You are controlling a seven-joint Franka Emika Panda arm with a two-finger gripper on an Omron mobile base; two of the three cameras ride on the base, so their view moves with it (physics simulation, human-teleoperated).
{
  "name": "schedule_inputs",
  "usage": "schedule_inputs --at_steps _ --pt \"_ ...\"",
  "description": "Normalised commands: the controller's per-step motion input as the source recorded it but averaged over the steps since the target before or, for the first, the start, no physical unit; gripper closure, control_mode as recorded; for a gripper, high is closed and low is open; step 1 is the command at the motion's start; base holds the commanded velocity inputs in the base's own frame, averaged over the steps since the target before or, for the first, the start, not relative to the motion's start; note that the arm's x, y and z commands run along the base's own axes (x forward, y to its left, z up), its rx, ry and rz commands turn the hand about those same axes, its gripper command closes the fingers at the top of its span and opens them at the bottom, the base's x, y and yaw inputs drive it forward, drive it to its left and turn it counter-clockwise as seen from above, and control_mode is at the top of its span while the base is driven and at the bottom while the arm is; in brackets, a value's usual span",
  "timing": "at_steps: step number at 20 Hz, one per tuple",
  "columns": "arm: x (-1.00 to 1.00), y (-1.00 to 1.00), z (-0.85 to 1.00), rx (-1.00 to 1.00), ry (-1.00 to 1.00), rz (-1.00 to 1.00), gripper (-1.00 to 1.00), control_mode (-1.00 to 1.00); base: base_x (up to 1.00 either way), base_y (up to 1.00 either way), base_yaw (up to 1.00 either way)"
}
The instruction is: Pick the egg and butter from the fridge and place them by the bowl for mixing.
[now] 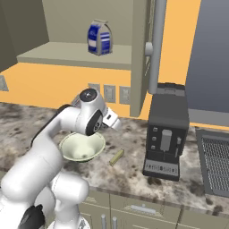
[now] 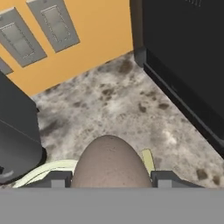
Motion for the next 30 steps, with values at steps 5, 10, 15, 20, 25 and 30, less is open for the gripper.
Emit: schedule_inputs --at_steps 5,10,15,20,25,30 --pt "0.35 0.00 -0.31 0.00 0.03 -0.03 1.00 -1.00 0.00 0.00 0.00" --pt "0.25 -0.01 -0.33 0.00 0.07 0.00 1.00 -1.00 0.00 0.00 0.00" --pt "0.19 -0.18 -0.35 0.03 0.09 0.00 1.00 -1.00 0.00 0.00 0.00" --pt "0.05 -0.10 -0.36 0.03 0.05 0.00 1.00 -1.00 0.00 0.00 0.00" --pt "0.14 -0.02 -0.28 0.01 0.04 0.00 1.00 -1.00 0.00 0.00 0.00" --pt "0.16 -0.01 -0.26 0.00 0.07 0.00 1.00 -1.00 0.00 0.00 0.00"
